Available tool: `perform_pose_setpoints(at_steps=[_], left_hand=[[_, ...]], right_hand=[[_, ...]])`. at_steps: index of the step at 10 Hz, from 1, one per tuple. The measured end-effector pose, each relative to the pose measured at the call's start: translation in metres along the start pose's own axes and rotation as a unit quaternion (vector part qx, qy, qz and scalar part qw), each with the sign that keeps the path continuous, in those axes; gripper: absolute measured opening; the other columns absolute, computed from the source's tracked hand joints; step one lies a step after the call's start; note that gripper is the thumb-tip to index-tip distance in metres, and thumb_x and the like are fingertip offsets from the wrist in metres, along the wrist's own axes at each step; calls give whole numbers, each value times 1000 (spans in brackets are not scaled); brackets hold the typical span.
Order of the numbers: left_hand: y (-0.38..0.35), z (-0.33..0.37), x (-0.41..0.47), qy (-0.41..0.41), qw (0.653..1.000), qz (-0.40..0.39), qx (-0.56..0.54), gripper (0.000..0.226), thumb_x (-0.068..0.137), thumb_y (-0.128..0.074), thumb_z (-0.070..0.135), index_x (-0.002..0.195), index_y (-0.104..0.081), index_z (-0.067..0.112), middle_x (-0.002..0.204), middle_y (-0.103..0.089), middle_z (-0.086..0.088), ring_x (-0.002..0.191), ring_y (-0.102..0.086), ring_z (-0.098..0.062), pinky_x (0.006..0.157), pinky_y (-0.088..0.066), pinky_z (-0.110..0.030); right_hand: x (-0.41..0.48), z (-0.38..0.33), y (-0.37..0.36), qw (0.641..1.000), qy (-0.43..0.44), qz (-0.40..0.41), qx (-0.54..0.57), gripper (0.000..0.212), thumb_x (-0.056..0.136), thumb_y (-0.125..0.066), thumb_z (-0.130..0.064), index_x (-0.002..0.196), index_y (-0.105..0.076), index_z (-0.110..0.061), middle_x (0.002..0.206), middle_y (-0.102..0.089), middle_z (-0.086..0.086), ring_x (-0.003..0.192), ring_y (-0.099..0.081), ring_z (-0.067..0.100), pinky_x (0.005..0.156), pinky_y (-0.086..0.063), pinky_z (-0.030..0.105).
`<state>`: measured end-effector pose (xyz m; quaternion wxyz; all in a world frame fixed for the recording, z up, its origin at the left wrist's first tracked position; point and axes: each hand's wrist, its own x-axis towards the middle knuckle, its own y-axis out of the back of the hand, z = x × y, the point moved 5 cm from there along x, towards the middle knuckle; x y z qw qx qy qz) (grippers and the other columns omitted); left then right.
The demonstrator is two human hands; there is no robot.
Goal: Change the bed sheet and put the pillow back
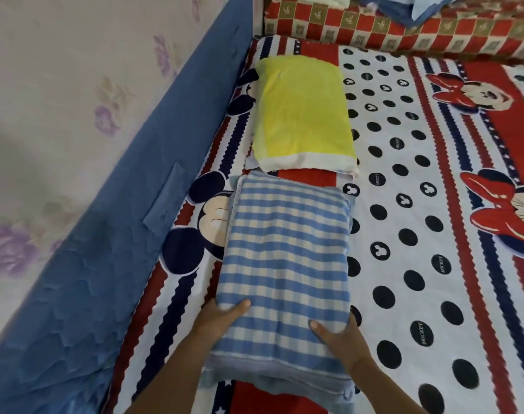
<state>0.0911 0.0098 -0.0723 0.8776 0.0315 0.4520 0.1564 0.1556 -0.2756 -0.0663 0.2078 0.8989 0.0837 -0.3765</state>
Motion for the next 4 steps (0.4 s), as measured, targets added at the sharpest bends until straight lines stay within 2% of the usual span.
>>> perform_pose_setpoints(at_steps=[1,2,3,4], left_hand=[[2,-14,-7,-11,1000,0,16,87,49,-84,68,119,-60,23,105,-69,6,92,-67,-14,83,-56,-34],[6,-21,-12,-30,997,50,59,112,45,-80,74,135,-43,19,123,-62,0,105,-63,-18,93,-52,-42],[12,-6,-14,-55,972,131,189,118,65,-73,68,153,-10,19,146,-39,-10,131,-44,-30,107,-38,-49],[9,13,-23,-88,958,158,222,112,74,-69,63,154,-5,21,152,-32,-11,137,-36,-32,109,-35,-51]], right_hand=[[-13,8,2,999,-13,26,-40,90,68,-83,-43,139,-33,-23,115,-56,-2,103,-55,23,95,-48,43],[-17,12,5,995,-21,39,-90,113,57,-83,-57,145,-21,-23,131,-51,7,117,-52,30,100,-45,51],[-13,4,14,978,-2,65,-199,131,54,-72,-76,152,-1,-26,147,-33,12,132,-40,34,105,-38,54],[-16,-14,14,973,56,75,-213,123,66,-71,-67,153,5,-25,156,-19,10,140,-29,33,109,-34,54]])
